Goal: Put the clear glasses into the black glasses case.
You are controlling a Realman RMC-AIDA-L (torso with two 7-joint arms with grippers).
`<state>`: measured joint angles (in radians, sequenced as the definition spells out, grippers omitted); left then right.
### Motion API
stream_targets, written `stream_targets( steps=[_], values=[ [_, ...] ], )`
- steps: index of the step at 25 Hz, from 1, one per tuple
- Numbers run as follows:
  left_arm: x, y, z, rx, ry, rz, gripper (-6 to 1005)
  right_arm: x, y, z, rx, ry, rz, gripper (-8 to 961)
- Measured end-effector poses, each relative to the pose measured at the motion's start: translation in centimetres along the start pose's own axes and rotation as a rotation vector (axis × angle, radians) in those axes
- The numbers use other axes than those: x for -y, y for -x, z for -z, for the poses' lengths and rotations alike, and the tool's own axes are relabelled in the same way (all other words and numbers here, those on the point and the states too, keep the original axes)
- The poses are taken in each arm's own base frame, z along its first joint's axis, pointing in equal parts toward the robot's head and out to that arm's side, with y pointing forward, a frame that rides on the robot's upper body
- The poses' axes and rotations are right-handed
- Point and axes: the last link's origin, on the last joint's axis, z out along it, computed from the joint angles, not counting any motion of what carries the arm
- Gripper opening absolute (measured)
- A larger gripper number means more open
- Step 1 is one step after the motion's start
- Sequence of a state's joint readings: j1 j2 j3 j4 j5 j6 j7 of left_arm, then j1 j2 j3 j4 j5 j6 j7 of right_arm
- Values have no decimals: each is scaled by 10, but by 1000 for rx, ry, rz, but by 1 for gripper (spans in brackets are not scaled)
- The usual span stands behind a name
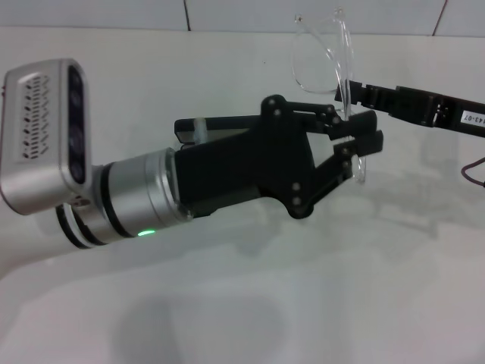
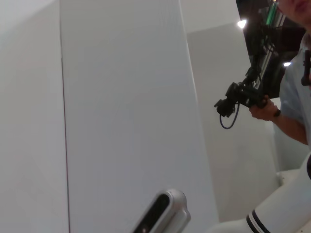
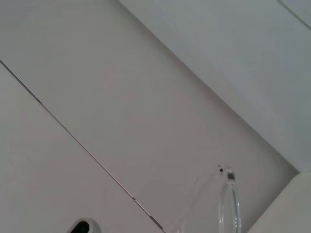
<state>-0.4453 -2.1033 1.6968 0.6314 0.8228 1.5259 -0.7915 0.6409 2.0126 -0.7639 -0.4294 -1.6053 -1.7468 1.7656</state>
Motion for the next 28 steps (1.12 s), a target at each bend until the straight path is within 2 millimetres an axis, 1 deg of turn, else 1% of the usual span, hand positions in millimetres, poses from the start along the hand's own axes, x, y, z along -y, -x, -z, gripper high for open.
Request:
stream_targets(
  steps=[5, 17, 19, 23, 28],
  values=[
    [0, 4, -4, 14, 11, 7, 167, -1, 1, -1, 13, 12, -4, 46],
    [2, 7, -4, 31, -3, 4, 171, -6, 0, -7, 17, 58, -27, 47],
    [3, 5, -4, 24, -8, 3, 172, -5, 0, -4, 24, 48, -28, 47],
    [7, -4, -3, -20, -28, -13, 173, -4, -1, -2, 27, 41, -28, 47],
    [13, -10, -4, -34, -33, -41, 175, -4, -2, -5, 10, 45, -26, 47]
  ],
)
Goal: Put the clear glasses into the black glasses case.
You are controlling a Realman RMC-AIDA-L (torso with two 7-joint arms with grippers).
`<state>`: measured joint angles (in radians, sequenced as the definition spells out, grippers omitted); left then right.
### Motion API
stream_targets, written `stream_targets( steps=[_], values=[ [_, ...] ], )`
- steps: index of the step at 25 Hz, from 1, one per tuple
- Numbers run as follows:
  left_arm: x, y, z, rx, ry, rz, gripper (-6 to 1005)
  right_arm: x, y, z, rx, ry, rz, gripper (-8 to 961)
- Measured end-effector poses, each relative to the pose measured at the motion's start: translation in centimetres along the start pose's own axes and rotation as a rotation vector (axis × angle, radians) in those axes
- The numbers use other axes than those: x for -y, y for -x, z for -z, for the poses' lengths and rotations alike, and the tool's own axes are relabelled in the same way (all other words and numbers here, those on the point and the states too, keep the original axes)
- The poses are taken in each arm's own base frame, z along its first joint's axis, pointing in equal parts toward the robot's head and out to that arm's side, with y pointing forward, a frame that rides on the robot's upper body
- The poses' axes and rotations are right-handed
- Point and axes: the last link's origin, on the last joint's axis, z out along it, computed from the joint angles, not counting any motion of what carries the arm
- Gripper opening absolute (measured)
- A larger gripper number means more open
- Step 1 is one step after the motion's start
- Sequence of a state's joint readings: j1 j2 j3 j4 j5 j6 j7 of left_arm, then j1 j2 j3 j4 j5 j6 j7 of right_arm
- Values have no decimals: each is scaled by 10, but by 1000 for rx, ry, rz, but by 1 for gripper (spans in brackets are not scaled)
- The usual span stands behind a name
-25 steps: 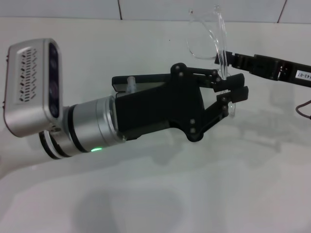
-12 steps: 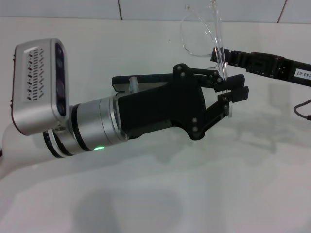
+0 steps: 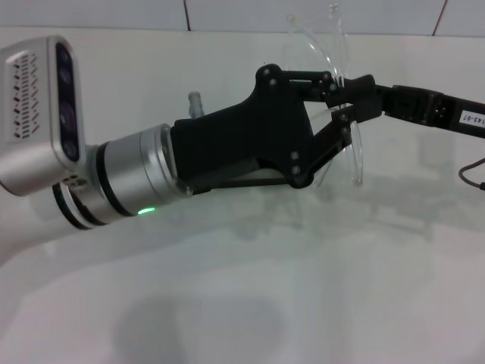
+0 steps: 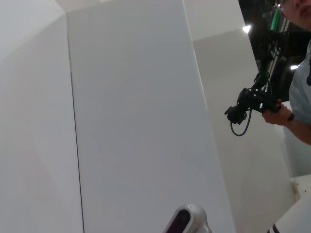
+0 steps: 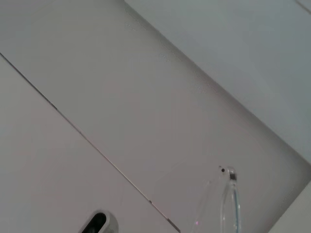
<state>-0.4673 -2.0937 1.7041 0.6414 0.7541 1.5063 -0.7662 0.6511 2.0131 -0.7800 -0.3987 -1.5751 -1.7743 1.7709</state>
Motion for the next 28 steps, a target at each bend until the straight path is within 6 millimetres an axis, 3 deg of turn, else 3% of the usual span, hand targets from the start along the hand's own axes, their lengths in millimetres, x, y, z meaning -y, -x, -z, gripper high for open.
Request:
stream_targets(
  steps=[18, 28],
  values=[
    [3, 8, -4, 36, -8, 5, 181, -4, 4, -4, -7, 33, 11, 48],
    [-10, -12, 18, -23, -37, -36, 184, 10, 15, 16, -24, -110, 60, 48]
  ],
)
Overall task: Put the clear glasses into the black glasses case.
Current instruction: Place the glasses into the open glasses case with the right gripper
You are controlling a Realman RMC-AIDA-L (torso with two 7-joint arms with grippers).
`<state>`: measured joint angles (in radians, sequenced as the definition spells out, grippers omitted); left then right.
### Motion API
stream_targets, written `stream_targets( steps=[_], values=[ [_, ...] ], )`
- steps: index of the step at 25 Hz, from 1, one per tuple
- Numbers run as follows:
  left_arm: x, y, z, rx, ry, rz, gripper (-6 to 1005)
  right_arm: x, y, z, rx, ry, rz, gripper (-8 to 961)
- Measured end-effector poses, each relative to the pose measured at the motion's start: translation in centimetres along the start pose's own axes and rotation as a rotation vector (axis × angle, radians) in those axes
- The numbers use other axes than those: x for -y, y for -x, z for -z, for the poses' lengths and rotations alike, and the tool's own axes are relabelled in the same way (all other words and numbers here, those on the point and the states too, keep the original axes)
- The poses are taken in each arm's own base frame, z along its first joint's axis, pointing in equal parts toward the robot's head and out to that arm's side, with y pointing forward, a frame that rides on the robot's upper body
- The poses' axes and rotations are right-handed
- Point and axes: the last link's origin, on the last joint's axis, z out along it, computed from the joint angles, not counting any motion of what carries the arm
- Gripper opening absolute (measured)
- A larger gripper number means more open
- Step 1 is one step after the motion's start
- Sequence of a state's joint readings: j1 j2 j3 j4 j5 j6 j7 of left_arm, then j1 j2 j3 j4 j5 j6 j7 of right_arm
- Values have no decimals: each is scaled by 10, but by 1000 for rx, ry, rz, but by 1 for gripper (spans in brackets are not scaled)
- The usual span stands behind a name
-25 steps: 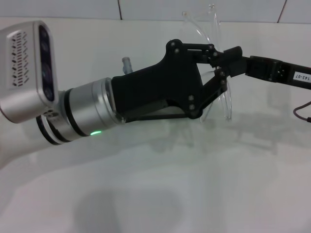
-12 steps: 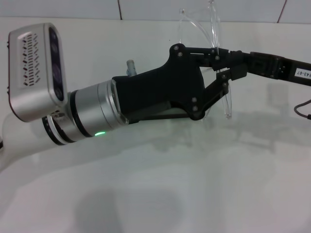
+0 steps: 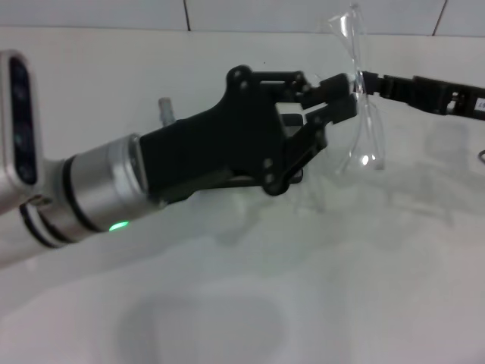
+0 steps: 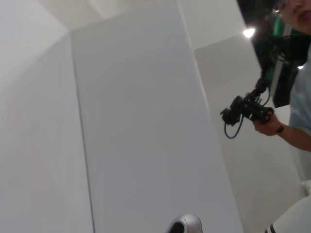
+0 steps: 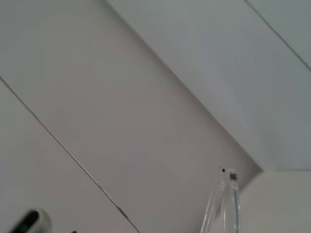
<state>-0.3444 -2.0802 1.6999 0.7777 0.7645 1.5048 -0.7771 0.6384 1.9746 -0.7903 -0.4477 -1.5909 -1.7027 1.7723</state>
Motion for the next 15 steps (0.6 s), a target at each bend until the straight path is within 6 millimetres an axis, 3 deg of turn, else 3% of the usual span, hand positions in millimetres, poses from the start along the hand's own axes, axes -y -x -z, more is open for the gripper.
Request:
stream_targets(
  steps=[4, 7, 9, 15],
  values=[
    [-8, 6, 20, 49, -21, 73, 185, 0, 20, 1, -123, -52, 102, 48],
    [-16, 12, 40, 114, -22, 144, 186, -8, 39, -16, -283, -74, 222, 48],
    [-20, 14, 51, 145, -20, 184, 187, -21, 52, -38, -446, -85, 368, 48],
    [-21, 11, 82, 172, -77, 283, 189, -55, 64, -93, -785, -149, 720, 49]
  ],
)
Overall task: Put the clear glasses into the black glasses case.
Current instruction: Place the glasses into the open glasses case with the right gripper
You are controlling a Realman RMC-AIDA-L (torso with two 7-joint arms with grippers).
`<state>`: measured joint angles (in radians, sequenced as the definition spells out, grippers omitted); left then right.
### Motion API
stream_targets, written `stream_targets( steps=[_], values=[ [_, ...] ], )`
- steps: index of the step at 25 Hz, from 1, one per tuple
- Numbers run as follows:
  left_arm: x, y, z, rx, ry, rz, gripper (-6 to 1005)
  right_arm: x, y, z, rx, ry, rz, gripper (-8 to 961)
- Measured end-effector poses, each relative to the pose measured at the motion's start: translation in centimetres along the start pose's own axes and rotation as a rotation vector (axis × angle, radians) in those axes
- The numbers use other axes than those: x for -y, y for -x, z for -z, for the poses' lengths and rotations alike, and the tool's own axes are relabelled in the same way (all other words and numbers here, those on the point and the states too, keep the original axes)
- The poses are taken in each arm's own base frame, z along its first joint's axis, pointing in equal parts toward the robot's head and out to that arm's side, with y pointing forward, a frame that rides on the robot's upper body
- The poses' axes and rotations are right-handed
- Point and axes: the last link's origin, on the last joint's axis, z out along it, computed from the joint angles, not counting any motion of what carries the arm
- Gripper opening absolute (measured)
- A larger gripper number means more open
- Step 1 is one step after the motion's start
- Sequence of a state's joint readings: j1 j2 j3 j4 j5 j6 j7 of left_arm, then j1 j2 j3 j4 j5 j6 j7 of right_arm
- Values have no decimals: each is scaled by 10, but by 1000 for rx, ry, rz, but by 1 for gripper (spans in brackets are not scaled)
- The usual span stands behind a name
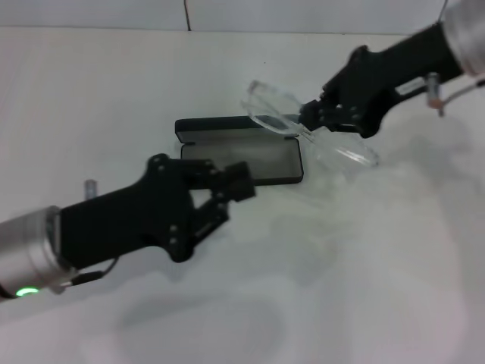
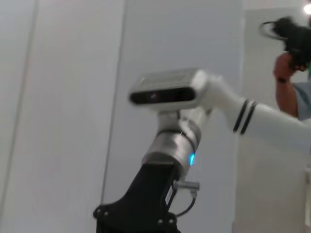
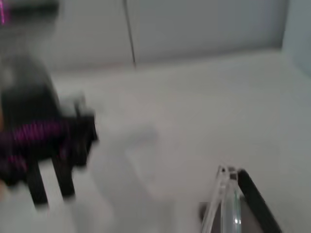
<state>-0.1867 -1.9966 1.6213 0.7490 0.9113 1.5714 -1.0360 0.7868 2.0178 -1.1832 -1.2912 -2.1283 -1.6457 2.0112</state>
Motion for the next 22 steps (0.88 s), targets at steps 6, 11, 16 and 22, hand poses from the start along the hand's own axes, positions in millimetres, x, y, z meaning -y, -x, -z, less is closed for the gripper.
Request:
stream_targets(
  steps=[6, 11, 16, 22],
  values=[
    [3, -2, 18, 54, 2, 72, 191, -13, 35, -38, -263, -84, 284, 49],
    [2, 0, 29, 71, -27, 91, 193, -21, 33, -78, -386, -220, 462, 49],
    [4, -1, 31, 54, -57, 91, 194, -34, 29, -97, -424, -229, 521, 49],
    [8, -3, 34, 41, -85, 80, 196, -41, 25, -109, -406, -240, 516, 50]
  ],
)
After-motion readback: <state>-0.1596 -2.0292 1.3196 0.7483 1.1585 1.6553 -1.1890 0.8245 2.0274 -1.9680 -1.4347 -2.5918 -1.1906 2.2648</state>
